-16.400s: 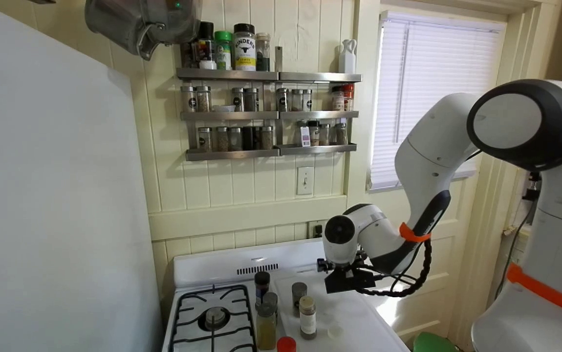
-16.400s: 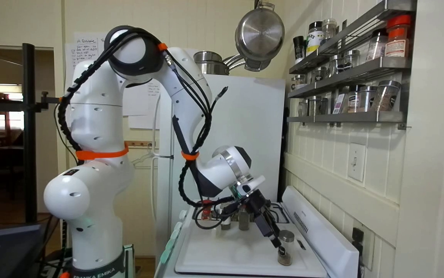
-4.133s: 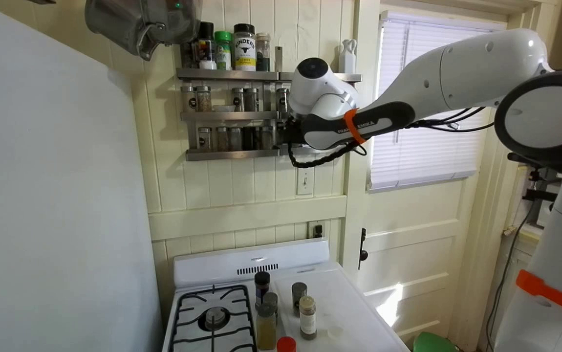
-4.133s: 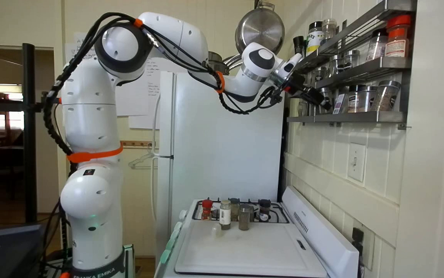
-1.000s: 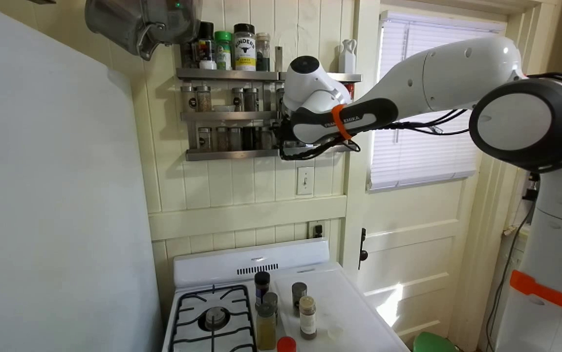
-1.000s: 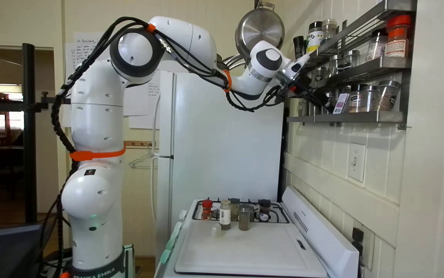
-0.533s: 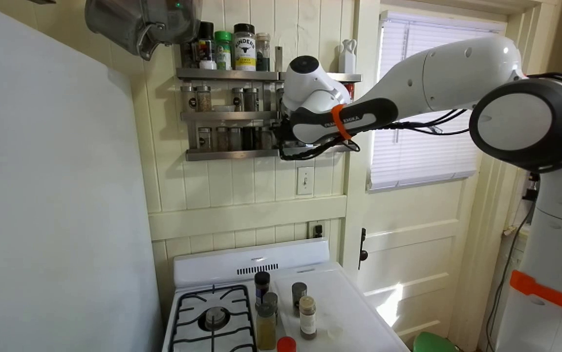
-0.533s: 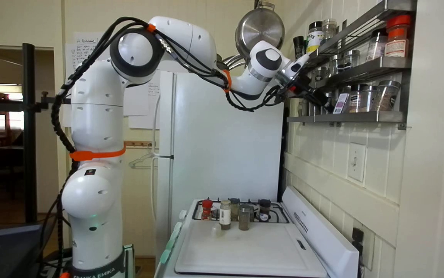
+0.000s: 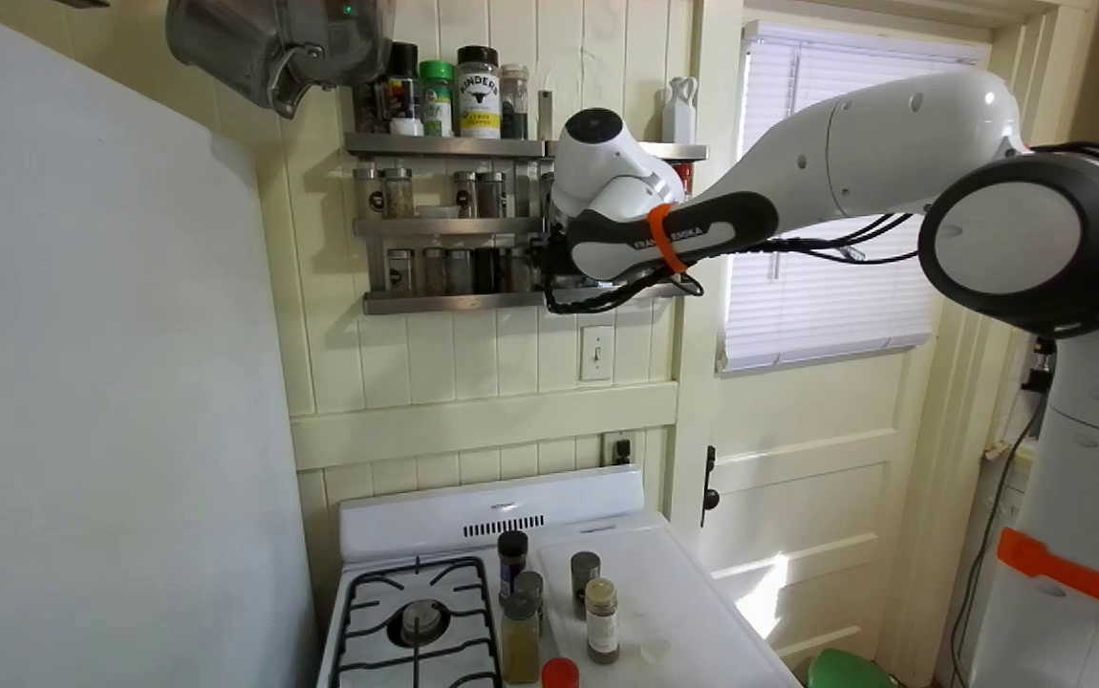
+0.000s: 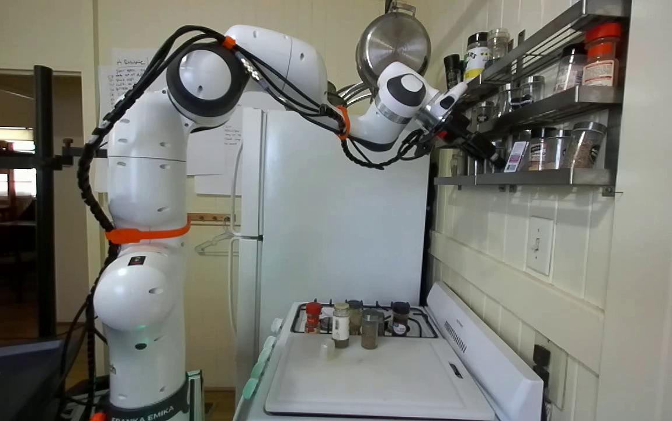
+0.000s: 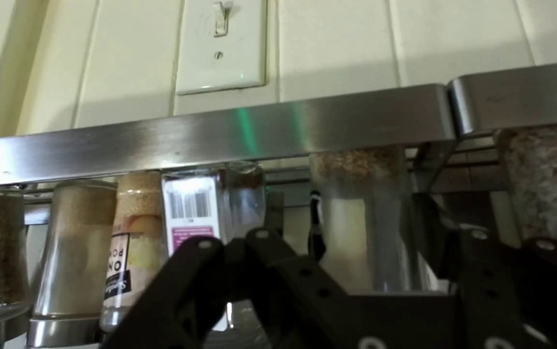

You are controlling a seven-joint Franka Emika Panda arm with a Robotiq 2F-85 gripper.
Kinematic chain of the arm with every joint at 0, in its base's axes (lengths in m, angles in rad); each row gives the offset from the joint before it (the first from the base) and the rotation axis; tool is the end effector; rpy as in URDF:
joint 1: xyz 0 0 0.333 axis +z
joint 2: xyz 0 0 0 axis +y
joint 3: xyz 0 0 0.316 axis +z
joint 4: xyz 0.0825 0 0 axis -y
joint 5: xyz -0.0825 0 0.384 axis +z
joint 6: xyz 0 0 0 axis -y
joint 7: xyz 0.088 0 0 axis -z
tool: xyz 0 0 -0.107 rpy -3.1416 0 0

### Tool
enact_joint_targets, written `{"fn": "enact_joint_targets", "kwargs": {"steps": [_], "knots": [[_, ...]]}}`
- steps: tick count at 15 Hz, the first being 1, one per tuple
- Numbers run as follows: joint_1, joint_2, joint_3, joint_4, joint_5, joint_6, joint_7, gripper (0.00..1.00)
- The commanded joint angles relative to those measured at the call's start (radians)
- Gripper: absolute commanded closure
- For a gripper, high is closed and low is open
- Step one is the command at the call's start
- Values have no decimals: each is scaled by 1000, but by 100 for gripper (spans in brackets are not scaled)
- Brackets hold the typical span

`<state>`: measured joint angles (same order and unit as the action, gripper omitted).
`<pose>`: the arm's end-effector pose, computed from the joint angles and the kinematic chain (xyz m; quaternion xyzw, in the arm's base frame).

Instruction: Pick up one glass jar from the stove and put it on the bottom shelf.

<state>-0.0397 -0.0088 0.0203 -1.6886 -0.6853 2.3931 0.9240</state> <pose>0.6070 -0.0170 0.6685 0.8548 -0.2666 0.4270 0.1264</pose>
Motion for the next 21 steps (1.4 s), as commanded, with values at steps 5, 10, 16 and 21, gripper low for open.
{"fn": "enact_joint_targets", "kwargs": {"steps": [5, 10, 16, 21], "knots": [[14, -29, -5, -30, -21, -27, 22, 35], [13, -46, -3, -55, -34, -25, 35, 34], [11, -74, 5, -90, -73, -19, 70, 39], [7, -91, 12, -107, -99, -20, 96, 41]]}}
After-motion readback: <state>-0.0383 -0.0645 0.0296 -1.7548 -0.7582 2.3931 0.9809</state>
